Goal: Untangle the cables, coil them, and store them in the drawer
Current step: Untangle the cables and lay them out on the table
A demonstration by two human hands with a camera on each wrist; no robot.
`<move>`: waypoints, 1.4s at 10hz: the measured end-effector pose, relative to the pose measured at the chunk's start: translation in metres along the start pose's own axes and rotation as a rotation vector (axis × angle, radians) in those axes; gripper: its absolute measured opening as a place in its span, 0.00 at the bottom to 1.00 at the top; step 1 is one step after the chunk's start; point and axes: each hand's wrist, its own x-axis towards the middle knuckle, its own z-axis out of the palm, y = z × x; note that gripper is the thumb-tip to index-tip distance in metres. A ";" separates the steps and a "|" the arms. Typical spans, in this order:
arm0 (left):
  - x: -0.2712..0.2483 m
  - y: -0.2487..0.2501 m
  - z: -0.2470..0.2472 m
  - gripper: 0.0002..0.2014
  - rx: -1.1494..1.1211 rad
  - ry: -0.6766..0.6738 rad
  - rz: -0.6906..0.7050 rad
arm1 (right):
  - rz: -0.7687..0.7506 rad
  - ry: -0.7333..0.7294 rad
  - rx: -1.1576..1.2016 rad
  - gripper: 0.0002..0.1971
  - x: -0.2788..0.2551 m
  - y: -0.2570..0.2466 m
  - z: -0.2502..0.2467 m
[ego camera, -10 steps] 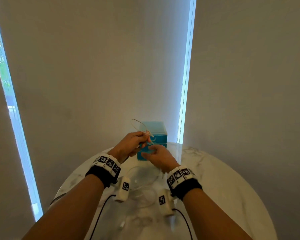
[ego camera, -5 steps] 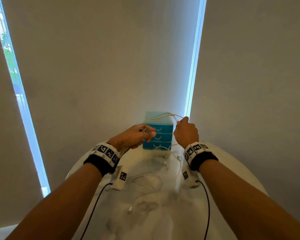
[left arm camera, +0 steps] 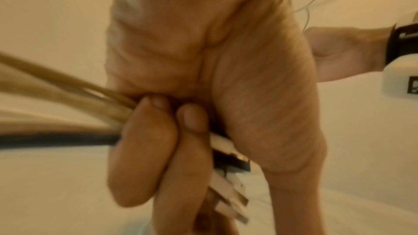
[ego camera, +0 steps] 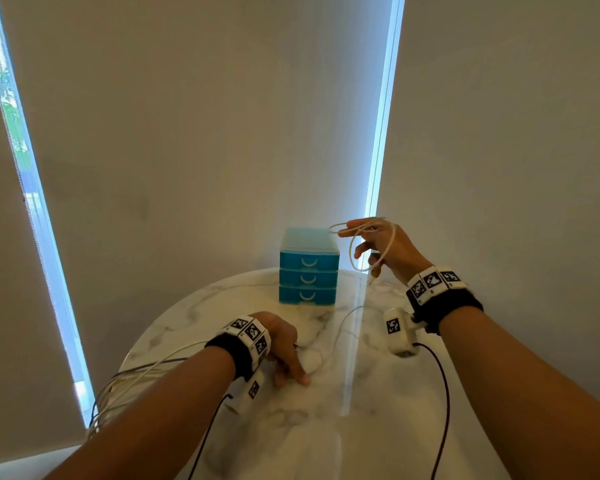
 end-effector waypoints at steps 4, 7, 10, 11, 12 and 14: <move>0.001 -0.014 -0.031 0.17 -0.435 0.904 0.186 | 0.422 0.658 0.013 0.21 0.008 0.027 -0.066; -0.079 -0.008 -0.080 0.21 -0.793 1.607 0.232 | -0.008 0.387 0.029 0.21 0.013 0.016 0.045; -0.093 -0.015 -0.073 0.20 -0.734 1.583 0.279 | 0.196 -0.508 -0.119 0.24 -0.015 0.044 0.131; -0.073 -0.014 -0.063 0.22 -0.753 1.424 0.254 | 0.267 -0.363 0.083 0.23 -0.025 0.055 0.122; -0.053 -0.007 -0.053 0.23 -0.721 1.272 0.274 | 0.256 -0.278 0.241 0.18 -0.032 0.066 0.106; -0.016 0.002 -0.042 0.34 -0.531 0.958 0.204 | 0.229 -0.161 0.342 0.15 -0.052 0.078 0.083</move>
